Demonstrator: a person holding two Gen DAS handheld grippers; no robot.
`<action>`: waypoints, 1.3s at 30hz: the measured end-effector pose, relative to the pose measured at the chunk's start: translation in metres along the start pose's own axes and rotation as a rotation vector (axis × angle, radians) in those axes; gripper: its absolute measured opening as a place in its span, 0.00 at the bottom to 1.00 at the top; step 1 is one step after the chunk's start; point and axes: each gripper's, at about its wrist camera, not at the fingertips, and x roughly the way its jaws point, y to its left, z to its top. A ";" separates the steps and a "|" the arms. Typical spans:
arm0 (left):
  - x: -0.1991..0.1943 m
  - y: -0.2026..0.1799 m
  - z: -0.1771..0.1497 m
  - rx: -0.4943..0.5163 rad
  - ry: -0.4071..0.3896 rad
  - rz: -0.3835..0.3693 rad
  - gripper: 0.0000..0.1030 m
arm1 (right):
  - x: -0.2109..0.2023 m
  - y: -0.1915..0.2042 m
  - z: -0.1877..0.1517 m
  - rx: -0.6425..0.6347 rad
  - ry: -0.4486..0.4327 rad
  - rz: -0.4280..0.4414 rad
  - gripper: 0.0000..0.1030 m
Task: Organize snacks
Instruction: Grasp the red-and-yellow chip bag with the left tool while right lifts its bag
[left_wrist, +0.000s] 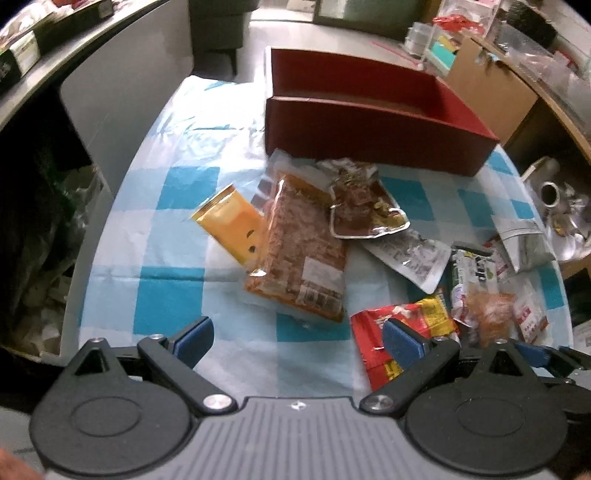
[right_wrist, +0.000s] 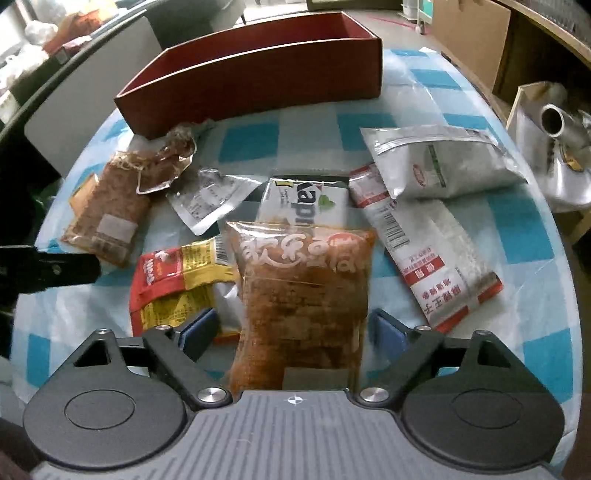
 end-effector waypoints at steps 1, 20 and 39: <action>-0.001 -0.003 0.000 0.022 -0.003 -0.012 0.91 | -0.004 -0.001 0.000 0.004 -0.007 0.020 0.67; 0.029 -0.095 -0.036 0.904 -0.077 -0.093 0.91 | -0.060 -0.054 0.016 0.145 -0.130 0.209 0.60; 0.021 -0.096 -0.055 0.547 0.056 -0.056 0.59 | -0.060 -0.056 0.016 0.144 -0.121 0.233 0.61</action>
